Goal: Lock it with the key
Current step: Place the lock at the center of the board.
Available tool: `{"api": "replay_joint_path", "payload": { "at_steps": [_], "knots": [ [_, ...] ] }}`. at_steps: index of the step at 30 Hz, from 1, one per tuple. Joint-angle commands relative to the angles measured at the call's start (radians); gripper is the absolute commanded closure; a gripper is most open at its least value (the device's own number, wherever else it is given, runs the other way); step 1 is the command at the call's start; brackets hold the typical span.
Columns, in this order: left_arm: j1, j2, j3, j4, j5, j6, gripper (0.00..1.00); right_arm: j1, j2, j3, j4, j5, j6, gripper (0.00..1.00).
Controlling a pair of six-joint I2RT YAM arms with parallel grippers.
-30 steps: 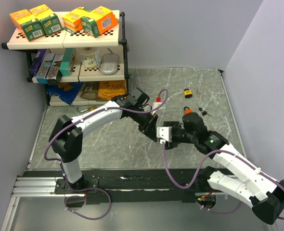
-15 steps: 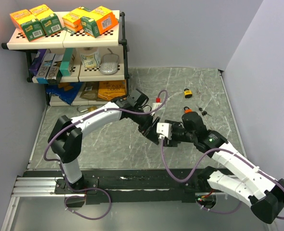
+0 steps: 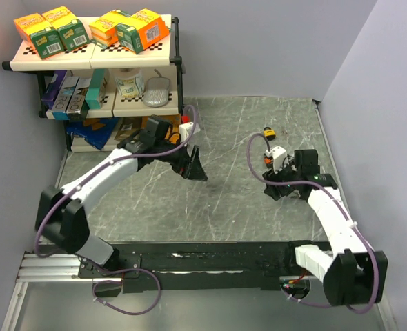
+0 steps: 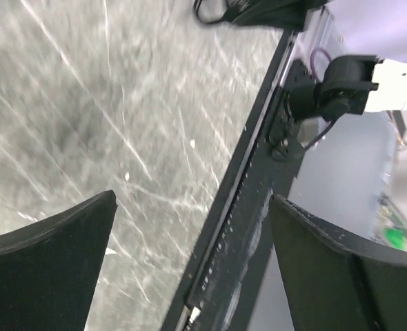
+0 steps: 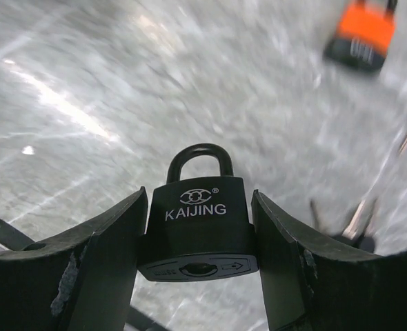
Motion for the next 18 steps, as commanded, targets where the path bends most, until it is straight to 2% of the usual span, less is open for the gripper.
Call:
{"api": "replay_joint_path", "payload": {
  "at_steps": [1, 6, 13, 18],
  "knots": [
    [-0.002, -0.075, -0.027, 0.107, -0.039, -0.011, 0.04, -0.044, 0.076, 0.038, 0.038, 0.012, 0.079, 1.0],
    [0.005, -0.085, -0.059, 0.107, -0.032, -0.011, 0.04, -0.092, 0.191, 0.101, 0.119, -0.008, 0.149, 1.0],
    [0.026, -0.108, -0.077, 0.108, -0.04, -0.012, 0.04, -0.103, 0.229, 0.053, 0.314, 0.116, 0.256, 1.0],
    [0.038, -0.106, -0.08, 0.107, -0.042, -0.013, 0.04, -0.103, 0.267, 0.038, 0.319, 0.222, 0.327, 1.0]
  ]
}}
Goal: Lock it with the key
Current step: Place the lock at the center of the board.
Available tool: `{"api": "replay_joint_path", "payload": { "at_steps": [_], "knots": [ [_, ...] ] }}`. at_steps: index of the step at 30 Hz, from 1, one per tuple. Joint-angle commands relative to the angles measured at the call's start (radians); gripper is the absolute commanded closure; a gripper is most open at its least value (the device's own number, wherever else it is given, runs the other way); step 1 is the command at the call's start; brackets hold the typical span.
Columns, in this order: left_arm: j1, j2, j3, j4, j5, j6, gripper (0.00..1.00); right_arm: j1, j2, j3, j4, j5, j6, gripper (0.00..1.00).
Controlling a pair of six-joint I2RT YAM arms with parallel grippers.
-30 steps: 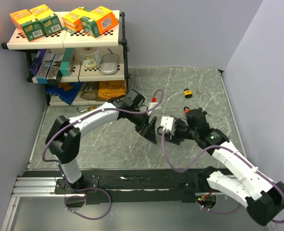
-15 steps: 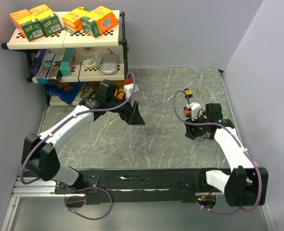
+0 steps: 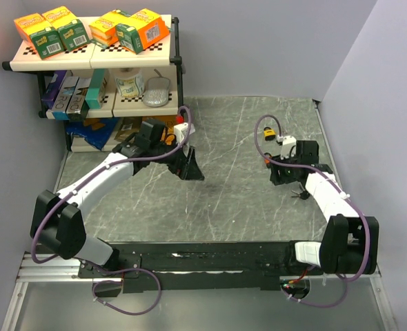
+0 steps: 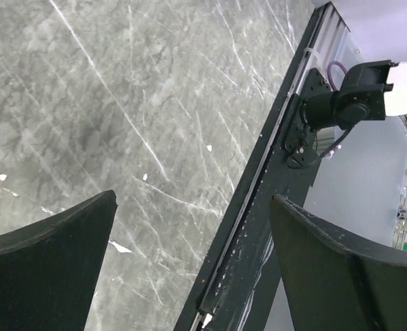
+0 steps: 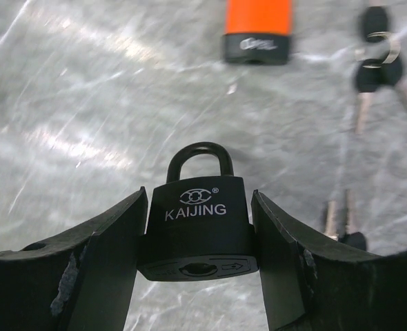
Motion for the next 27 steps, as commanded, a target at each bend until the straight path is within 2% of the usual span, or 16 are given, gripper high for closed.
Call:
{"api": "replay_joint_path", "payload": {
  "at_steps": [1, 9, 27],
  "knots": [
    [0.013, -0.032, -0.001, 0.029, -0.001, -0.01, 0.04, -0.007, 0.032, 0.012, 0.078, 0.104, 0.104, 1.0],
    [0.028, -0.014, 0.016, 0.029, 0.01, -0.006, 0.04, -0.004, 0.119, 0.018, 0.021, 0.119, 0.185, 1.0],
    [0.068, -0.002, 0.022, 0.01, 0.008, 0.04, 0.04, 0.065, 0.299, 0.13, -0.131, 0.141, 0.209, 1.0]
  ]
}}
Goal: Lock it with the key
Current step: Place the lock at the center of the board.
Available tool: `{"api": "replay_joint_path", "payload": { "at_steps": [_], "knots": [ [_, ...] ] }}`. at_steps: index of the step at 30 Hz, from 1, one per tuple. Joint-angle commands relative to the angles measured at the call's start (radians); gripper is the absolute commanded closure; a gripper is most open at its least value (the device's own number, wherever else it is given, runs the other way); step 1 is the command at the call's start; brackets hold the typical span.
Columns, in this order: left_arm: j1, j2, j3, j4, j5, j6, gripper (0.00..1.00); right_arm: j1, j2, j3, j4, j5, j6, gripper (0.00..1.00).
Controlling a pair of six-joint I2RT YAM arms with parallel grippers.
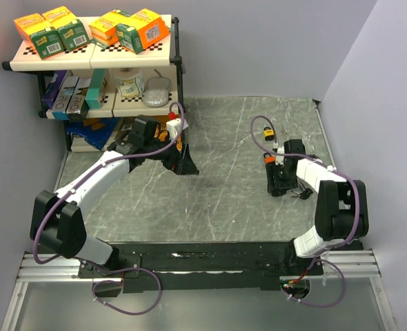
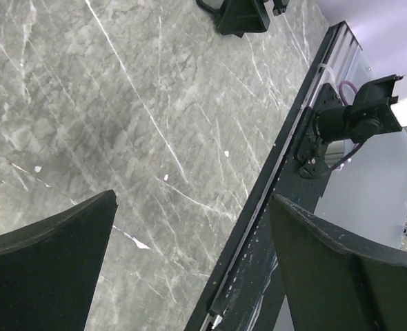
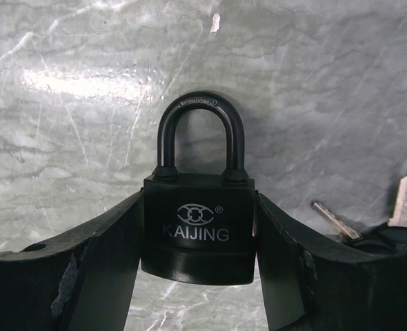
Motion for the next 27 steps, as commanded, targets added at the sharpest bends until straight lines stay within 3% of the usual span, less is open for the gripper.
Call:
{"api": "replay_joint_path", "payload": {
  "at_steps": [1, 4, 6, 12, 21, 23, 27],
  "knots": [
    [0.004, -0.002, 0.025, 0.003, 0.007, 0.038, 0.04, 0.032, 0.046, 0.072, -0.042, 0.015, 0.03, 1.0],
    [0.004, -0.007, 0.029, -0.02, -0.013, 0.056, 0.04, 0.03, 0.077, 0.102, -0.074, 0.012, 0.059, 1.0],
    [0.005, -0.018, 0.024, -0.02, -0.025, 0.066, 0.04, 0.03, 0.088, 0.121, -0.098, 0.004, 0.077, 0.86],
    [0.009, -0.03, 0.021, -0.018, -0.042, 0.064, 0.04, 0.029, 0.109, 0.157, -0.147, 0.033, 0.108, 0.7],
    [0.012, -0.061, 0.022, -0.052, -0.07, 0.096, 0.04, 0.03, 0.139, 0.206, -0.244, 0.027, 0.105, 0.69],
    [0.012, -0.059, 0.032, -0.063, -0.077, 0.115, 0.04, 0.03, 0.146, 0.211, -0.256, 0.024, 0.1, 0.54],
    [0.013, -0.045, 0.073, -0.093, -0.093, 0.133, 0.04, 0.03, 0.172, 0.224, -0.276, 0.024, 0.1, 0.49]
  ]
}}
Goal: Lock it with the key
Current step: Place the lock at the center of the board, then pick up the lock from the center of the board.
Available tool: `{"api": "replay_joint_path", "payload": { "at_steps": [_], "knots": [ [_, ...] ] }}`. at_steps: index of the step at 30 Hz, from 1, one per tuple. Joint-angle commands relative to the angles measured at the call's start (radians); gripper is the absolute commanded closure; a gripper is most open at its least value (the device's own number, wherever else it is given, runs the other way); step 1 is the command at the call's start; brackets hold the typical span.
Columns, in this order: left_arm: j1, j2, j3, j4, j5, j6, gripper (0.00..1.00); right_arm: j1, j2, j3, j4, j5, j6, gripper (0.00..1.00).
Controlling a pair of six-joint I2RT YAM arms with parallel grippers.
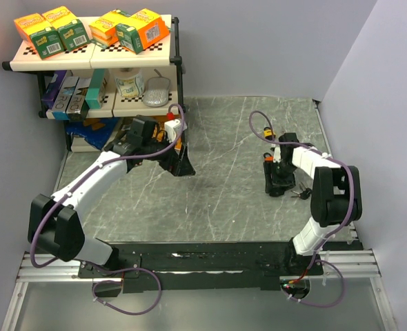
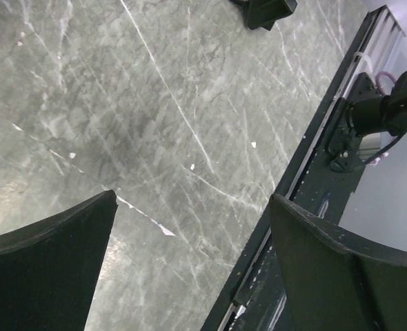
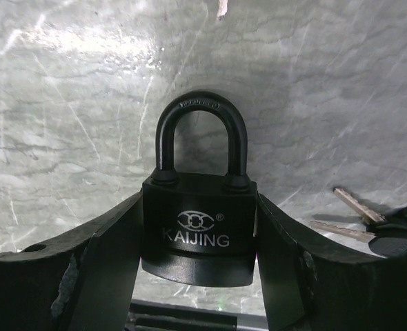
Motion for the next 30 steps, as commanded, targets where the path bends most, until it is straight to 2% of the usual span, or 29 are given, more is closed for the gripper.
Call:
{"api": "replay_joint_path", "payload": {
  "at_steps": [1, 4, 10, 15, 19, 21, 23, 24, 25, 26, 30],
  "knots": [
    [0.008, -0.016, 0.07, -0.039, -0.02, 0.048, 0.04, 0.004, 0.027, 0.052, -0.066, 0.011, 0.016, 0.47],
    [0.011, -0.019, 0.079, -0.046, -0.02, 0.059, 0.04, 0.004, 0.021, 0.052, -0.073, 0.005, 0.015, 0.29],
    [0.023, -0.029, 0.098, -0.088, -0.01, 0.07, 0.04, 0.004, -0.005, 0.049, -0.084, -0.03, 0.026, 0.09],
    [0.058, -0.158, 0.067, -0.008, -0.054, 0.033, 0.04, 0.006, -0.111, 0.03, -0.055, -0.056, -0.006, 0.04],
    [0.072, -0.333, -0.037, 0.141, -0.371, -0.114, 0.04, 0.032, -0.238, 0.067, -0.066, -0.077, -0.08, 0.0],
    [0.072, -0.405, -0.094, 0.193, -0.431, -0.113, 0.04, 0.047, -0.318, 0.093, -0.057, -0.091, -0.105, 0.0],
    [0.074, -0.421, -0.103, 0.185, -0.518, -0.127, 0.04, 0.067, -0.401, 0.13, -0.04, -0.114, -0.131, 0.0],
    [0.074, -0.408, -0.091, 0.112, -0.551, -0.143, 0.04, 0.088, -0.428, 0.147, -0.029, -0.128, -0.144, 0.0],
    [0.078, -0.399, -0.062, 0.074, -0.569, -0.136, 0.04, 0.099, -0.486, 0.15, 0.004, -0.169, -0.16, 0.0],
    [0.088, -0.393, -0.057, 0.043, -0.527, -0.112, 0.04, 0.105, -0.516, 0.15, 0.025, -0.206, -0.19, 0.0],
    [0.219, -0.396, -0.094, 0.013, -0.396, -0.067, 0.04, 0.107, -0.645, 0.057, 0.164, -0.346, -0.201, 0.0]
  ]
}}
